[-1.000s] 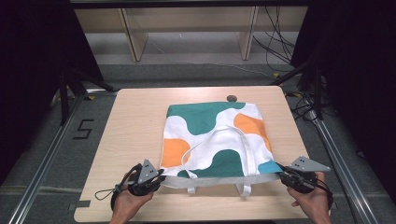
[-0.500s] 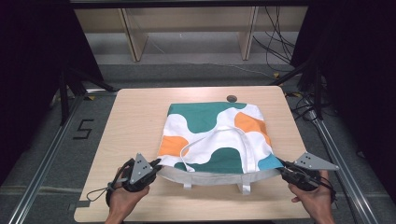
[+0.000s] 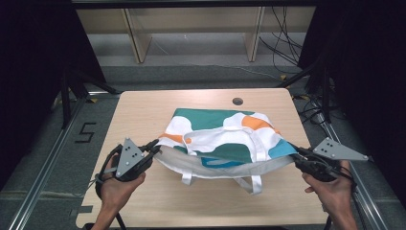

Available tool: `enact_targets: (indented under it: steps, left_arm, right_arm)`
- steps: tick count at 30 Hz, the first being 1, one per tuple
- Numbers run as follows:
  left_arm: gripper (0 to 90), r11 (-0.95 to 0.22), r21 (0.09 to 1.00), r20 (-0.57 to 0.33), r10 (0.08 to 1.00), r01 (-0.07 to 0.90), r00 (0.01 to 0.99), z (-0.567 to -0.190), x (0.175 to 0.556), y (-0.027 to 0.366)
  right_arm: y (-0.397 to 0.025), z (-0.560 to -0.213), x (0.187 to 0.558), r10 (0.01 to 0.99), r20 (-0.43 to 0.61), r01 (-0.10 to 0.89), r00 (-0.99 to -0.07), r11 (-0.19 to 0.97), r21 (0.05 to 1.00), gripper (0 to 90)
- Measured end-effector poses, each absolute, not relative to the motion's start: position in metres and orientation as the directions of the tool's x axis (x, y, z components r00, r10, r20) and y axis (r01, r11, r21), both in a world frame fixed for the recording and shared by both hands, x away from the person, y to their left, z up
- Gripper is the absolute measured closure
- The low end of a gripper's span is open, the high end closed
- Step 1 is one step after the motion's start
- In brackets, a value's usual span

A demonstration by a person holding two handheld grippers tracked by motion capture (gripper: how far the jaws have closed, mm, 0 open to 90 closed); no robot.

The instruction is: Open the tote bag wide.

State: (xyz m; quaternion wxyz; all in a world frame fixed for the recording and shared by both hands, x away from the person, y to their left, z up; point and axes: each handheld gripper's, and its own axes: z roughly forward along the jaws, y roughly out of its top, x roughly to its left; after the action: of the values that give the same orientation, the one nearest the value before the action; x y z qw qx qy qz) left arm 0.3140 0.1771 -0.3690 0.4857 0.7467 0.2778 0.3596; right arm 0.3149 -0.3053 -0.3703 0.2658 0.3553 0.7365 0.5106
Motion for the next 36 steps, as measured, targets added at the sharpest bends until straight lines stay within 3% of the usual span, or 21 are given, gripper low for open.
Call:
enact_targets:
  steps: [7, 10, 14, 26, 32, 36]
  left_arm:
    - [83.8, -0.352, 0.936, 0.289, 0.767, -0.001, 0.573, -0.342, 0.31, 0.179]
    - [84.0, -0.334, 0.942, 0.289, 0.772, -0.026, 0.566, -0.33, 0.309, 0.18]
    - [84.3, -0.318, 0.946, 0.3, 0.772, -0.068, 0.56, -0.311, 0.304, 0.182]
    - [87.4, -0.291, 0.941, 0.339, 0.77, -0.176, 0.541, -0.262, 0.292, 0.184]
    - [88.6, -0.328, 0.934, 0.35, 0.764, -0.141, 0.542, -0.263, 0.309, 0.181]
    - [88.8, -0.259, 0.962, 0.259, 0.776, -0.083, 0.576, -0.281, 0.33, 0.179]
  right_arm:
    - [-0.307, -0.338, 0.319, 0.789, -0.045, 0.177, -0.613, 0.193, 0.965, 85.8]
    - [-0.307, -0.323, 0.322, 0.783, -0.099, 0.116, -0.614, 0.213, 0.97, 85.9]
    - [-0.309, -0.299, 0.324, 0.788, -0.072, 0.137, -0.611, 0.195, 0.971, 86.1]
    - [-0.31, -0.254, 0.323, 0.779, -0.15, 0.099, -0.609, 0.262, 0.96, 86.3]
    - [-0.312, -0.247, 0.328, 0.784, -0.161, 0.08, -0.599, 0.259, 0.963, 86.2]
    - [-0.318, -0.267, 0.347, 0.805, -0.146, 0.122, -0.575, 0.261, 0.958, 86.2]
